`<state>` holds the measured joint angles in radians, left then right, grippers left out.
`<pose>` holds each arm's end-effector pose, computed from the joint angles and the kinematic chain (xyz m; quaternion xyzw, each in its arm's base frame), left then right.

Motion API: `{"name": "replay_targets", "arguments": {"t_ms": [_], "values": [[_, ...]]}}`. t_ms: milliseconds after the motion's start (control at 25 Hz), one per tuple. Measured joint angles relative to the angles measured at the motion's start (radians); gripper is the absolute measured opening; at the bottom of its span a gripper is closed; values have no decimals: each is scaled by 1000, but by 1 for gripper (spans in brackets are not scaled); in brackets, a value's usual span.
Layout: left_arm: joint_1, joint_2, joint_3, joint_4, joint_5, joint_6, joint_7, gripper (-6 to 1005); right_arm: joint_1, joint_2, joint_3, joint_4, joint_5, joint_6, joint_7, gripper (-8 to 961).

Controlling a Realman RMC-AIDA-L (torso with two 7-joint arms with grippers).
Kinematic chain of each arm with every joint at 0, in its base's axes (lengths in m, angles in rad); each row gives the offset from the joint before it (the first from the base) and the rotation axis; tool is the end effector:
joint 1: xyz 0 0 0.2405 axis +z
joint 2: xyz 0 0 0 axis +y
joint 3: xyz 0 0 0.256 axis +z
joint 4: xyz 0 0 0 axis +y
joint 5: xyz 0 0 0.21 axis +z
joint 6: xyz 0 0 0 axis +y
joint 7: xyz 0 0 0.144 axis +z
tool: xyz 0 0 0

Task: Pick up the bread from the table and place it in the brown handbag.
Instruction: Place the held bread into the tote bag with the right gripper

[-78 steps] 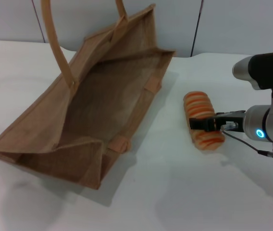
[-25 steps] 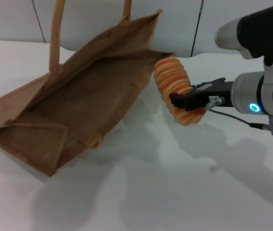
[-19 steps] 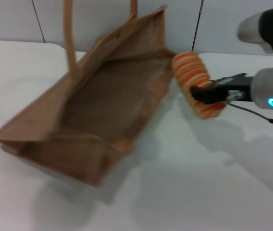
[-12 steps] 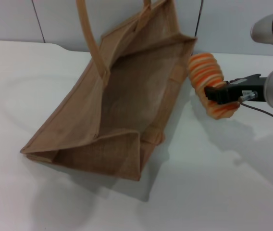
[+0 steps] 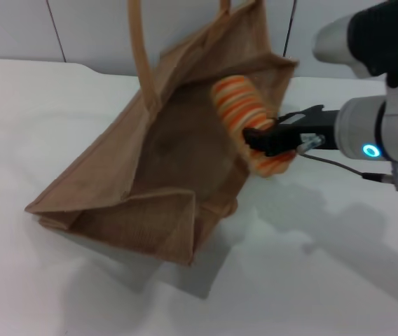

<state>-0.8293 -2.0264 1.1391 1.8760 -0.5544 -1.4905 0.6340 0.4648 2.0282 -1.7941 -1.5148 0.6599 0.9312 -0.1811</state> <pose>-0.0065 0.3874 0.1375 -0.9053 -0.0688 -0.0365 0.4176 0.1191 0.3590 -0.0398 -0.9034 0.3190 0.0446 0.2829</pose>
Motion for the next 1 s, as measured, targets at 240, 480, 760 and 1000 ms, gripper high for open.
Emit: {"name": "replay_targets", "arguments": {"t_ms": [240, 480, 760, 1000], "values": [[-5, -1, 74, 8, -8, 13, -39, 150, 54, 0, -21, 104, 62, -43, -35, 357], [-24, -2, 146, 22, -9, 17, -80, 151, 85, 1, -23, 183, 106, -86, -86, 349], [-32, -3, 168, 38, -42, 27, -97, 153, 153, 0, -23, 285, 154, -123, -128, 349], [-34, -3, 168, 39, -44, 29, -97, 154, 242, -5, -9, 419, 345, -114, -250, 327]]}}
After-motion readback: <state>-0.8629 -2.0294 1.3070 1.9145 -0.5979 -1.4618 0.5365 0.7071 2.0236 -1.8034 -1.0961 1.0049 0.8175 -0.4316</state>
